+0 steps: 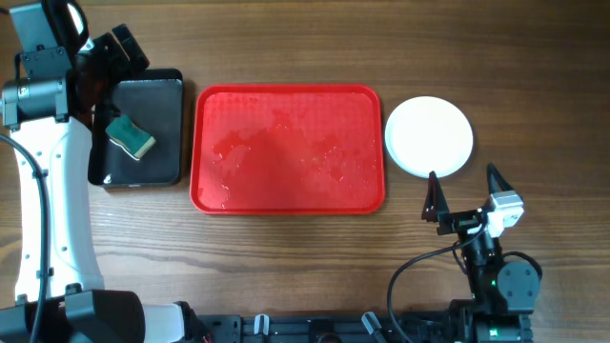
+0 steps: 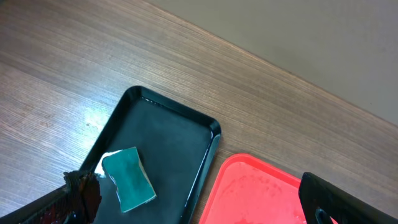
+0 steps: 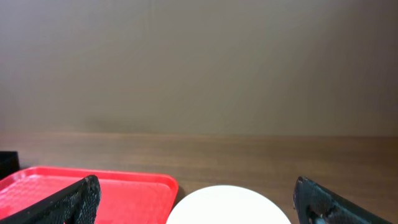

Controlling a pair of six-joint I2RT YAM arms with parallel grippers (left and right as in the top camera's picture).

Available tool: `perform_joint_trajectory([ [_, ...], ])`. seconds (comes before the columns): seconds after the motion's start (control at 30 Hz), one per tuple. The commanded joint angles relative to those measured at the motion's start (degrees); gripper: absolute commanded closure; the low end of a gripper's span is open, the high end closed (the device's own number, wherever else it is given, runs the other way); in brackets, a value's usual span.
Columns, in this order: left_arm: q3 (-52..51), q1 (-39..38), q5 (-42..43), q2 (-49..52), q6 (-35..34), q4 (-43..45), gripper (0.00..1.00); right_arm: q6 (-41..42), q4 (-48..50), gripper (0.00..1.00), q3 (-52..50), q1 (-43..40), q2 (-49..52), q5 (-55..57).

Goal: Clean dirty plates on tray and stack at the side

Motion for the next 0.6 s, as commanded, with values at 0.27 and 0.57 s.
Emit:
perform_joint_trajectory([
  [0.27,-0.1,0.0,0.7,0.2,0.3,0.0,0.0,2.8,-5.7,0.0,-1.2,-0.3,-1.2,2.3],
  [0.57,-0.1,0.0,0.7,0.2,0.3,0.0,0.0,2.8,-5.7,0.0,-1.2,-0.3,-0.9,2.3],
])
